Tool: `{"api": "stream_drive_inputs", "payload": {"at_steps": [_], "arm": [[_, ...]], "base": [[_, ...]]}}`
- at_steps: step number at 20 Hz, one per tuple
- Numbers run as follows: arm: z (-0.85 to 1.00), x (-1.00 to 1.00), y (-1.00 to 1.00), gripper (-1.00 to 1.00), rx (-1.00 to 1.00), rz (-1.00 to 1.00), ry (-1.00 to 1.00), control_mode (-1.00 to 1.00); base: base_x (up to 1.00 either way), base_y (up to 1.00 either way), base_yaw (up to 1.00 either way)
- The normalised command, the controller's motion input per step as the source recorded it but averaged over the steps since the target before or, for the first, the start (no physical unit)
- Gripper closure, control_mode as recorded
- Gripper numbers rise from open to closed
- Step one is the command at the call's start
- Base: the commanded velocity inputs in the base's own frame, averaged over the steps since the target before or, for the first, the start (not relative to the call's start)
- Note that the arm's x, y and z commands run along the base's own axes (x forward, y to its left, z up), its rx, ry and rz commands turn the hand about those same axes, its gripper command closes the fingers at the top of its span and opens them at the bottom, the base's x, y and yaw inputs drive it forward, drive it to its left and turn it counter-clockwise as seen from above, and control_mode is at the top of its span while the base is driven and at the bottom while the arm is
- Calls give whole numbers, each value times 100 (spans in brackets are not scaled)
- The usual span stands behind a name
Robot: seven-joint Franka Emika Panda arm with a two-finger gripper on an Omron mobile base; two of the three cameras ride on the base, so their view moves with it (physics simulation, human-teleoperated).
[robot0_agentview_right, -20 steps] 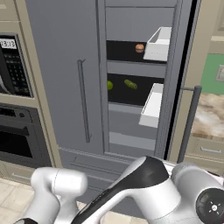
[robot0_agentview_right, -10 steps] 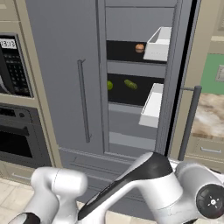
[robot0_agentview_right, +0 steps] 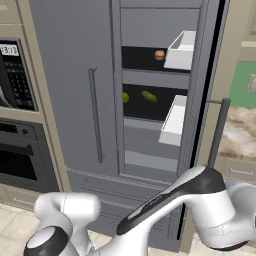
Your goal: Place the lime in the correct fridge rack based on whether it is a fruit or vegetable. Finally, close the fridge door.
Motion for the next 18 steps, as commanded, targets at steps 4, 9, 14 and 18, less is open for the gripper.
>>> {"api": "stream_drive_inputs", "payload": {"at_steps": [4,9,14,18], "arm": [[-13,32,0,-100,0,0,0,-100],[-34,39,-5,-100,0,0,0,-100],[-17,38,-29,-100,0,0,0,-100],[-5,18,-35,-100,0,1,0,-100]], "base": [[0,0,0],[0,0,0],[0,0,0],[0,0,0]]}}
